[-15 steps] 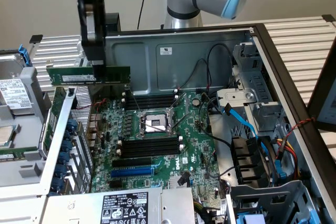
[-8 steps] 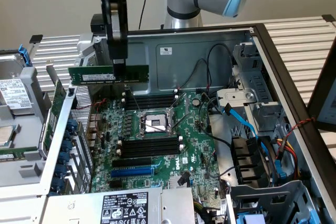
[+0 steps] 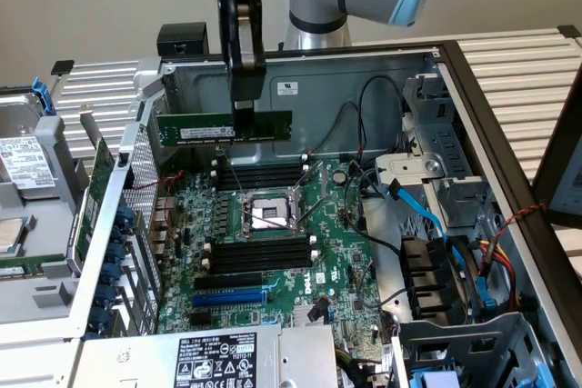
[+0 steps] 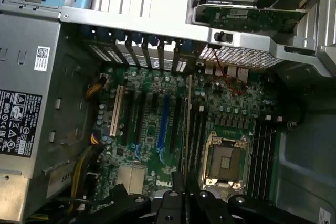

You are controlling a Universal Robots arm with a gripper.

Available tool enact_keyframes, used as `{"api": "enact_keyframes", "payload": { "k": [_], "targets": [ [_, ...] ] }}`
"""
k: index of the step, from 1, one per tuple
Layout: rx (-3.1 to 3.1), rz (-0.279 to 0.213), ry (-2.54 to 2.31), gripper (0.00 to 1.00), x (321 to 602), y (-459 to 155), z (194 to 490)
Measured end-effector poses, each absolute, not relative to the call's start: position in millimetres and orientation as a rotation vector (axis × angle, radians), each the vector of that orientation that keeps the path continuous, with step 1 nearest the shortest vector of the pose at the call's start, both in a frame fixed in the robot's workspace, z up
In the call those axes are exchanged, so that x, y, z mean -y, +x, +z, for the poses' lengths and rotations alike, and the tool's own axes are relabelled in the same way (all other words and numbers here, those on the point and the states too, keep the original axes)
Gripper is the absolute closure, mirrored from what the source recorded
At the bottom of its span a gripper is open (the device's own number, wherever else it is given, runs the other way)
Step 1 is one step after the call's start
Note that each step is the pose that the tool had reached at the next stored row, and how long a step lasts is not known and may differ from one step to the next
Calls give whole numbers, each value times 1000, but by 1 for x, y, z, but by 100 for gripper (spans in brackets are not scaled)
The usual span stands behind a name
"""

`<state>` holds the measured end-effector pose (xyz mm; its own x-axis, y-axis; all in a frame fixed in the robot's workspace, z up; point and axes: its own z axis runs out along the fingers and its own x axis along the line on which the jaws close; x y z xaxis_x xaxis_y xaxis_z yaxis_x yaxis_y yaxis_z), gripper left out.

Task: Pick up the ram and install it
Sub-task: 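Pick up the ram and move it above insertion slot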

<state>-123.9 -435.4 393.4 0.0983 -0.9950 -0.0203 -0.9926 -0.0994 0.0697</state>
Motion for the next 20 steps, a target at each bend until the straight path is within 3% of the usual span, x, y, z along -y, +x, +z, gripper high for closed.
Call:
{"api": "enact_keyframes", "payload": {
  "k": [11,20],
  "targets": [
    [2090,-37,2305,87,410,-104,389],
    [2102,-45,2317,87,406,-104,384]
  ]
}}
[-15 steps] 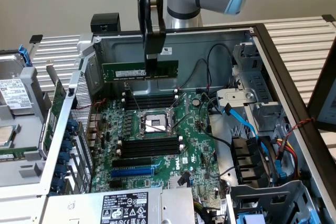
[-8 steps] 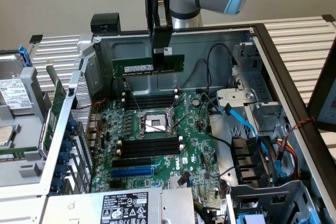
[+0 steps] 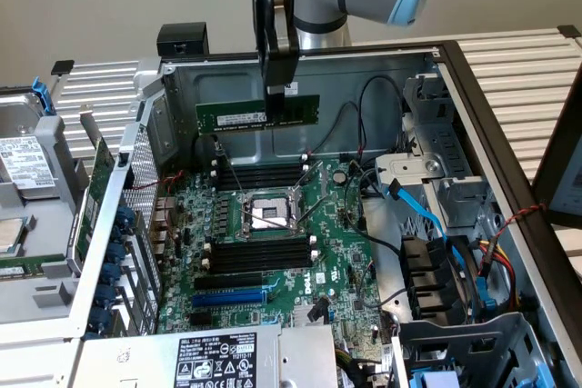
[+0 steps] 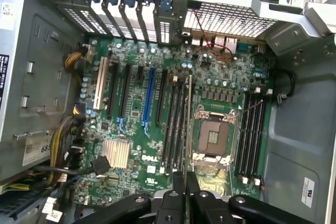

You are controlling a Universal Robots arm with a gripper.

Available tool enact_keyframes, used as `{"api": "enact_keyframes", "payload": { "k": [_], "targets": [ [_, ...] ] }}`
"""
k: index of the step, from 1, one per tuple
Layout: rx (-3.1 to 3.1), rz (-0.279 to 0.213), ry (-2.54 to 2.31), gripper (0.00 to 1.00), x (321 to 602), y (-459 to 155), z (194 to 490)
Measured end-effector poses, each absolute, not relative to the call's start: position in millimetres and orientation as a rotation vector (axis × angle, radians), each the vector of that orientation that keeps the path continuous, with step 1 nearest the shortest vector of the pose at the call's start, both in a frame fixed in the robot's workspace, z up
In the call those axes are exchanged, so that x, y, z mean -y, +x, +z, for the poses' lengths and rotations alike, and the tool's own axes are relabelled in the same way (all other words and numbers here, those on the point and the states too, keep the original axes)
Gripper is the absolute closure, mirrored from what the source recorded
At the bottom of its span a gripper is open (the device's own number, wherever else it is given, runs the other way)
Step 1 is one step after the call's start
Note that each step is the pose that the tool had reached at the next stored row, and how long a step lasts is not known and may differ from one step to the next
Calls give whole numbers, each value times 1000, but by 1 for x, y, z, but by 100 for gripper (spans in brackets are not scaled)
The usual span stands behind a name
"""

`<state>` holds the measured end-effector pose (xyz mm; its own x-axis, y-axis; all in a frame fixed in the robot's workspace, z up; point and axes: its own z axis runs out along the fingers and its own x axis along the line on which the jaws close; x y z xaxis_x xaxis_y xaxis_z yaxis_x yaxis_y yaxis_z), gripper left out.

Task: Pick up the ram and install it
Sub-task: 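Pick up the ram and move it above insertion slot, then insert the ram into the slot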

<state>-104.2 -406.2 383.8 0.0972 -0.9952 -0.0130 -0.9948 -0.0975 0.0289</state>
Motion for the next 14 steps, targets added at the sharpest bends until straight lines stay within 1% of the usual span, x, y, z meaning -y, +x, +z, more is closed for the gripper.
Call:
{"api": "enact_keyframes", "payload": {
  "k": [14],
  "targets": [
    [2102,-54,2318,87,405,-104,379]
  ]
}}
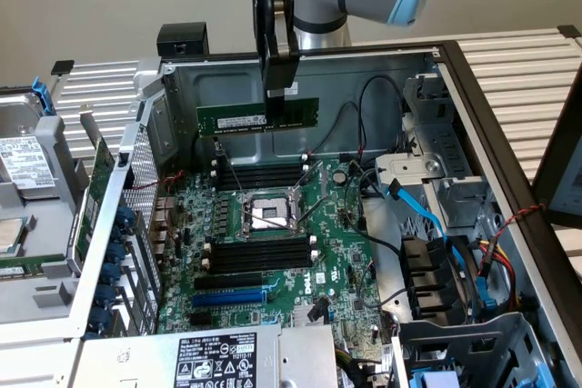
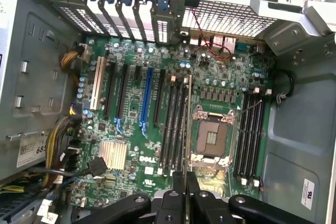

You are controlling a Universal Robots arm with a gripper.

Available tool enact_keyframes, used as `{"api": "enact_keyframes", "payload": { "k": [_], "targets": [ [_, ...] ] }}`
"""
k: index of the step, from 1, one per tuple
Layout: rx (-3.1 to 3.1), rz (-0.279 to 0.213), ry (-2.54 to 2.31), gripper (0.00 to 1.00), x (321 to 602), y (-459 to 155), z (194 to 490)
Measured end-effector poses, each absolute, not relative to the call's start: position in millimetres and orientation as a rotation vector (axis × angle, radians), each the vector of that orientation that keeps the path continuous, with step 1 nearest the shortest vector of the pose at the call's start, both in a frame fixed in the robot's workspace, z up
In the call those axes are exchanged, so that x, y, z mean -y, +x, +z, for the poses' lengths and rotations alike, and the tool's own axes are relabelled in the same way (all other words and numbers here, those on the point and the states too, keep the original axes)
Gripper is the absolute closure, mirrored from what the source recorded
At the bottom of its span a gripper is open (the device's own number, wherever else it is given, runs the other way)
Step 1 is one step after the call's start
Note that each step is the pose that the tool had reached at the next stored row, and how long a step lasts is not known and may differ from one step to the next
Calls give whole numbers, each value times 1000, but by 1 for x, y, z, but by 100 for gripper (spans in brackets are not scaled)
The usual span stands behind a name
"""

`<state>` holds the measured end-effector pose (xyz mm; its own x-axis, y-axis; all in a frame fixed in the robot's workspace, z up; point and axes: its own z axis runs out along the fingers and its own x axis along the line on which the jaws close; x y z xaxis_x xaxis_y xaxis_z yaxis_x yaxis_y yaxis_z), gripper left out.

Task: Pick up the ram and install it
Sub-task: 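Insert the ram into the slot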

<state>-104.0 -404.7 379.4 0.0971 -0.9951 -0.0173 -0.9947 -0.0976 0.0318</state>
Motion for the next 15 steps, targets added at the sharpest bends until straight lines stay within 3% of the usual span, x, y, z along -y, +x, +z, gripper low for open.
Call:
{"api": "enact_keyframes", "payload": {
  "k": [15],
  "targets": [
    [2113,-96,2323,87,404,-104,374]
  ]
}}
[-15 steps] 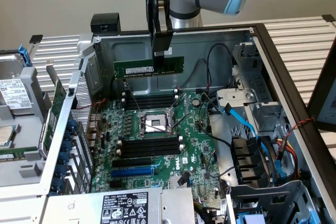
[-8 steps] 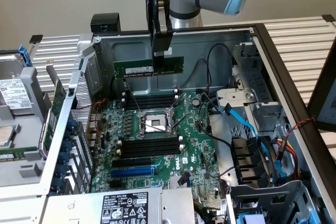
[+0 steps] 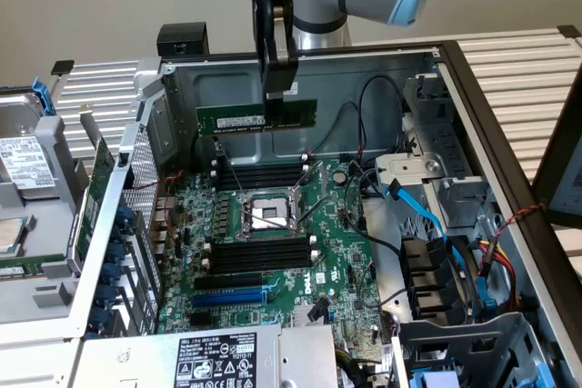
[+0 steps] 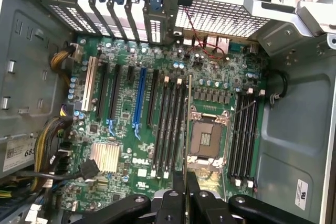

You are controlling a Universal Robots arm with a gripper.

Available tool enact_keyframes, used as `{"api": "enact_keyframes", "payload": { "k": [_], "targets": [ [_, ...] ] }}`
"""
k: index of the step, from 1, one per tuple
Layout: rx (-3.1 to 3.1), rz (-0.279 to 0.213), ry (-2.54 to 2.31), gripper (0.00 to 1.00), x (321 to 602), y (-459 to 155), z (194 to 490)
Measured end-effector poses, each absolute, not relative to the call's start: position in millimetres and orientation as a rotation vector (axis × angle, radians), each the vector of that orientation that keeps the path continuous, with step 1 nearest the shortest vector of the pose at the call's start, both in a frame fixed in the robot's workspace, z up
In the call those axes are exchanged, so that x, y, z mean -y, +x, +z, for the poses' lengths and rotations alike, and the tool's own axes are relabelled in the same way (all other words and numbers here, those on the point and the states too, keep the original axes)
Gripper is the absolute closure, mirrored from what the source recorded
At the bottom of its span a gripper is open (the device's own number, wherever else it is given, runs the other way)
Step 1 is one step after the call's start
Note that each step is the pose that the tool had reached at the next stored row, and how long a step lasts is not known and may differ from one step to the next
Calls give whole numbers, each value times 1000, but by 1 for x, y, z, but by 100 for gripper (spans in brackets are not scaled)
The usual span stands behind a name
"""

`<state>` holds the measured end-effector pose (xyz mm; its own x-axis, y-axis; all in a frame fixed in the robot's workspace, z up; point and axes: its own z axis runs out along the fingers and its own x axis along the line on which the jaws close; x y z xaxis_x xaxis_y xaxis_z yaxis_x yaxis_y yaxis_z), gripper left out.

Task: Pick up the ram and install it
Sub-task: 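Insert the ram into the slot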

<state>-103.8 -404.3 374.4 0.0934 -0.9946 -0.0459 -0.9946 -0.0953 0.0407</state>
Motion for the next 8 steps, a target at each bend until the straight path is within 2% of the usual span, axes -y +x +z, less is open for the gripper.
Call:
{"api": "enact_keyframes", "payload": {
  "k": [8],
  "targets": [
    [-2148,96,-2300,87,404,-104,368]
  ]
}}
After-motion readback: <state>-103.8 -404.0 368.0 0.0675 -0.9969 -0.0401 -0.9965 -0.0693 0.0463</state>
